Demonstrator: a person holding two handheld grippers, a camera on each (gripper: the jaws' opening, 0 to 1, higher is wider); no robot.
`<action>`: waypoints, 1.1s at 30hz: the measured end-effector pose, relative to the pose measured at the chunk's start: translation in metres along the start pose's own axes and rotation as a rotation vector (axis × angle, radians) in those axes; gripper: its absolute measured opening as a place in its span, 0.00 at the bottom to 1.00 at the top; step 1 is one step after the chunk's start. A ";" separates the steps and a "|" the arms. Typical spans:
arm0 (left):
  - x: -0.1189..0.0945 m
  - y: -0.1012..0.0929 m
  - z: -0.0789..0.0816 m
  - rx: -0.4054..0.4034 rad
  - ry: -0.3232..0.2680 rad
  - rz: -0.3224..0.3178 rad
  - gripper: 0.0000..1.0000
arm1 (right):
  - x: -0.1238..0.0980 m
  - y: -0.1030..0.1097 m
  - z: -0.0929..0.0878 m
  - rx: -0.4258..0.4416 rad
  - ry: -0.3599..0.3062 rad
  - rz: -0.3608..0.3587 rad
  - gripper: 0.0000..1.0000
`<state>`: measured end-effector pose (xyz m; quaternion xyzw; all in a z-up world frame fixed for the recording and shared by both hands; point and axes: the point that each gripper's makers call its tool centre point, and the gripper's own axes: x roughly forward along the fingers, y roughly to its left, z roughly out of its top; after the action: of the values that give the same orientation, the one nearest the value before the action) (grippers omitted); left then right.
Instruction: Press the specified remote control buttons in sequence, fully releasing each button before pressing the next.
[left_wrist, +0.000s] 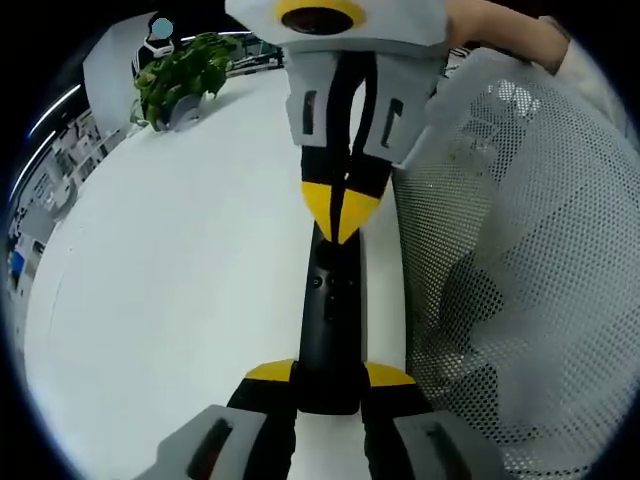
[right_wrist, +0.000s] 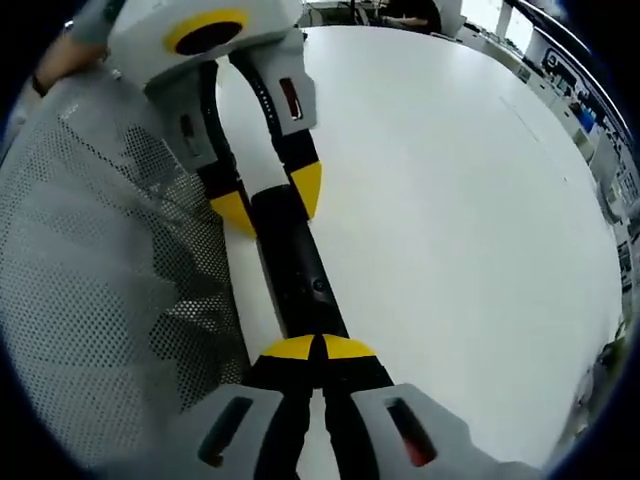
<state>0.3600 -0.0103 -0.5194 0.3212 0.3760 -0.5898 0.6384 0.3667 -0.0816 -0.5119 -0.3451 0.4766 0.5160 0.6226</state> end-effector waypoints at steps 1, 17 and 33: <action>0.000 0.000 0.000 0.001 0.000 0.000 0.24 | 0.000 0.000 0.000 -0.002 0.005 0.003 0.00; 0.000 0.000 0.000 0.000 -0.008 -0.002 0.24 | -0.002 0.001 -0.002 0.042 -0.076 -0.057 0.00; 0.000 0.000 0.000 0.009 -0.006 0.004 0.24 | 0.001 0.000 -0.001 -0.065 -0.092 -0.103 0.00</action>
<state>0.3596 -0.0103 -0.5193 0.3230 0.3708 -0.5911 0.6394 0.3666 -0.0821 -0.5136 -0.3651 0.4119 0.5136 0.6582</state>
